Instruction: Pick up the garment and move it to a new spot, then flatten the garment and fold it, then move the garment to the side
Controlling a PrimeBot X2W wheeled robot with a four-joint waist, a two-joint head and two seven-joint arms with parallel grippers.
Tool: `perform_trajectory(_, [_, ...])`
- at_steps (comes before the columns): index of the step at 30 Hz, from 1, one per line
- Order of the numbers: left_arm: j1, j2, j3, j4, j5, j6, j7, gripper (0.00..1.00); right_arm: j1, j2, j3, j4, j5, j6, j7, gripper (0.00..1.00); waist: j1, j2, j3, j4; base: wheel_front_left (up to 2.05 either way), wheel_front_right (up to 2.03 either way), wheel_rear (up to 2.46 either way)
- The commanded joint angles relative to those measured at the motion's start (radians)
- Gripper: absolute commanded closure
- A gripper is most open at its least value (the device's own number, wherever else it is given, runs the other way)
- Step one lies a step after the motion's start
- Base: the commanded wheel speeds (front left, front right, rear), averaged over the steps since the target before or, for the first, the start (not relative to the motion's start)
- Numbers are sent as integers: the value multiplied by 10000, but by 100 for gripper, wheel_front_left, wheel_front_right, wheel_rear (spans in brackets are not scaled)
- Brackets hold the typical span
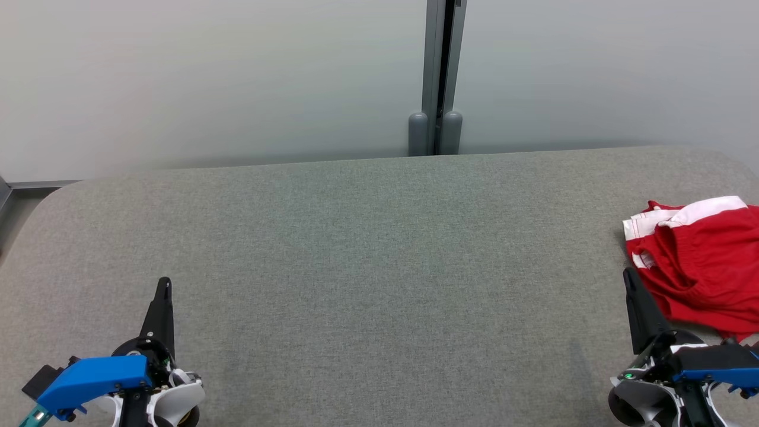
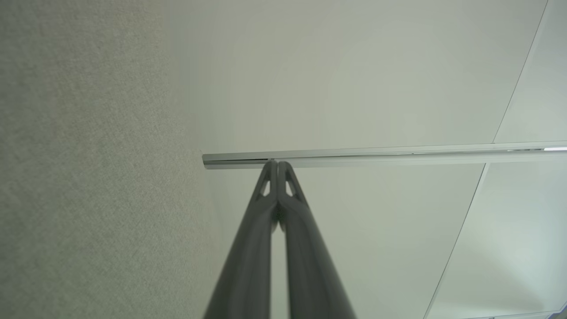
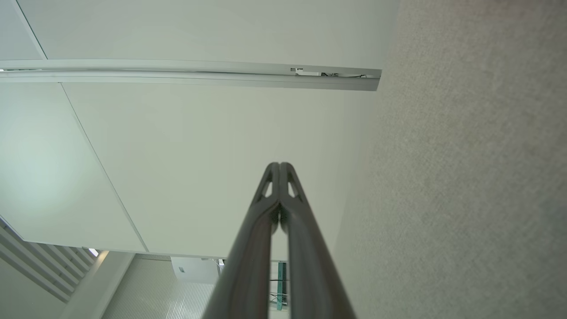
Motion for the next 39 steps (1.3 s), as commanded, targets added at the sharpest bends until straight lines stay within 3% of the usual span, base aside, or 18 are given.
perform_trajectory(1, [-147,26,31,-87,-224,-119,70,100,143,-50,-52,-97,239,4,77,100,0,0,2,9,0,0,0])
perform_trajectory(39, [-139,25,37,-89,-278,-90,94,100,148,-51,-55,-111,304,4,86,100,0,0,3,16,0,0,0])
